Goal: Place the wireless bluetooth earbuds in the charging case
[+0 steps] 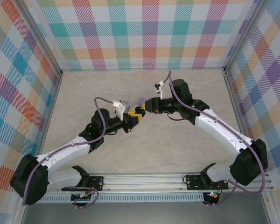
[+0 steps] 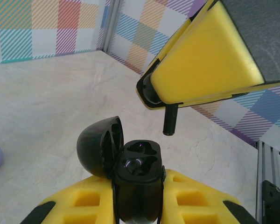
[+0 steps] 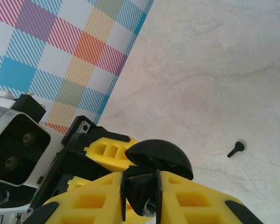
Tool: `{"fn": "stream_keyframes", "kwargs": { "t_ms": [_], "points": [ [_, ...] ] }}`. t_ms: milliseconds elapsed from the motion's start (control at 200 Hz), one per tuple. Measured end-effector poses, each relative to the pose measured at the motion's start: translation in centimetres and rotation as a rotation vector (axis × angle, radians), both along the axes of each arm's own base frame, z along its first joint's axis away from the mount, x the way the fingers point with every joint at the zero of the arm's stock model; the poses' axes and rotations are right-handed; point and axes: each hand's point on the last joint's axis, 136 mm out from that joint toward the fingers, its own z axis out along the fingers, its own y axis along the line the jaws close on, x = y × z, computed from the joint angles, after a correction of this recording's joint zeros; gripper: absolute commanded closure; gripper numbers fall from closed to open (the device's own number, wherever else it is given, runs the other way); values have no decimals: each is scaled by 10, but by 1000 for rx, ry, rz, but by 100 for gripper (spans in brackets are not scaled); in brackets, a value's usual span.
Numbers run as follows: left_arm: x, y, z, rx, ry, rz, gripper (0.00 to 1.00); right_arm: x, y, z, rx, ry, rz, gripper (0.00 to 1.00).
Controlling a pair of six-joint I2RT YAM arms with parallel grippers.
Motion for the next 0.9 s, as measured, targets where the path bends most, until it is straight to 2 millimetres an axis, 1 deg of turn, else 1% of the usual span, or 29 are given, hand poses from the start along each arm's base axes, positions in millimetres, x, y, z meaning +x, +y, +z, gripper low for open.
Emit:
{"fn": "stream_keyframes", "kwargs": {
  "t_ms": [360, 900],
  "points": [
    [-2, -2, 1, -3, 0, -10, 90, 1, 3, 4, 12, -20, 1, 77],
    [-2, -2, 4, -23, 12, -9, 89, 2, 8, -3, 4, -8, 7, 76]
  ]
}}
